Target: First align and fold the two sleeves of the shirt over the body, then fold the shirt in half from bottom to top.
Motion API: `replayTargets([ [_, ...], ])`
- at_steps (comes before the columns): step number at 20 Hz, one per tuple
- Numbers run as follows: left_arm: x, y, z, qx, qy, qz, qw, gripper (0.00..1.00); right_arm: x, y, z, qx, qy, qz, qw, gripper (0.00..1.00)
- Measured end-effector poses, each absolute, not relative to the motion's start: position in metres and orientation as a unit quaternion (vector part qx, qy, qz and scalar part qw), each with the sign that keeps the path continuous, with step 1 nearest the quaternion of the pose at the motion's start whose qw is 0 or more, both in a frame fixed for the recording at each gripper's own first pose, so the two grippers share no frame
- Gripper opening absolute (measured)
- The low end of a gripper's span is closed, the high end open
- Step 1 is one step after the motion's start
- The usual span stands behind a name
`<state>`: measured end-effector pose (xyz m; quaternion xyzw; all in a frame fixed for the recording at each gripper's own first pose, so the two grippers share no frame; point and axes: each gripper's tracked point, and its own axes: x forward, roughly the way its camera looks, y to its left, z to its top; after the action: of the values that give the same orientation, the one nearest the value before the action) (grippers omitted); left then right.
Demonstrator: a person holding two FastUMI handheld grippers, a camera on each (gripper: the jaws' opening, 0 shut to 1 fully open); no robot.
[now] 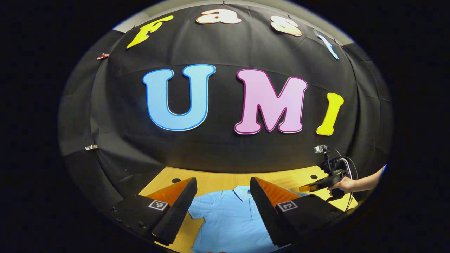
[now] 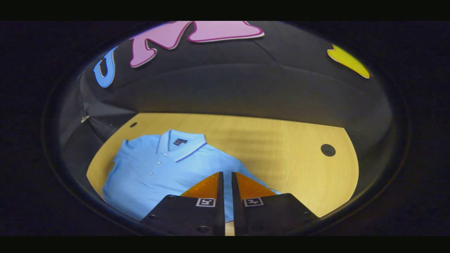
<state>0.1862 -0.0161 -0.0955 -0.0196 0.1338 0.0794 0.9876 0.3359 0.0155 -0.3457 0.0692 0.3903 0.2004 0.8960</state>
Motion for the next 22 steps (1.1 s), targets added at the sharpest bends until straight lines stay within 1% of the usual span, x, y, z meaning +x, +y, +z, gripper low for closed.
replayTargets([
  [3,0.180,0.008,-0.094,-0.029,0.131,0.086,0.987,0.97,0.326,0.053,-0.338,0.076,0.396,0.225,0.887,0.14],
  [6,0.173,0.029,-0.097,-0.025,0.133,0.092,0.987,0.97,0.321,0.078,-0.339,0.071,0.399,0.236,0.883,0.14],
  [9,0.168,0.046,-0.100,-0.025,0.138,0.102,0.985,0.97,0.329,0.068,-0.353,0.043,0.397,0.216,0.891,0.13],
  [12,0.169,0.056,-0.104,-0.033,0.139,0.107,0.984,0.97,0.330,0.014,-0.390,0.006,0.441,0.150,0.885,0.79],
  [13,0.171,0.057,-0.105,-0.034,0.141,0.108,0.984,0.97,0.329,-0.002,-0.400,0.002,0.454,0.130,0.882,0.81],
  [14,0.172,0.057,-0.107,-0.035,0.142,0.107,0.983,0.97,0.325,-0.016,-0.406,0.004,0.467,0.112,0.877,0.89],
  [15,0.175,0.056,-0.108,-0.036,0.143,0.105,0.983,0.97,0.323,-0.028,-0.413,0.009,0.477,0.097,0.874,0.93],
  [16,0.177,0.054,-0.110,-0.035,0.145,0.102,0.984,0.97,0.322,-0.037,-0.421,0.012,0.484,0.084,0.871,0.99],
  [21,0.190,0.045,-0.117,-0.031,0.154,0.089,0.984,0.97,0.315,-0.069,-0.448,-0.006,0.510,0.051,0.859,0.99],
  [22,0.191,0.044,-0.119,-0.029,0.156,0.089,0.983,0.97,0.311,-0.073,-0.451,-0.010,0.518,0.050,0.854,0.94],
])
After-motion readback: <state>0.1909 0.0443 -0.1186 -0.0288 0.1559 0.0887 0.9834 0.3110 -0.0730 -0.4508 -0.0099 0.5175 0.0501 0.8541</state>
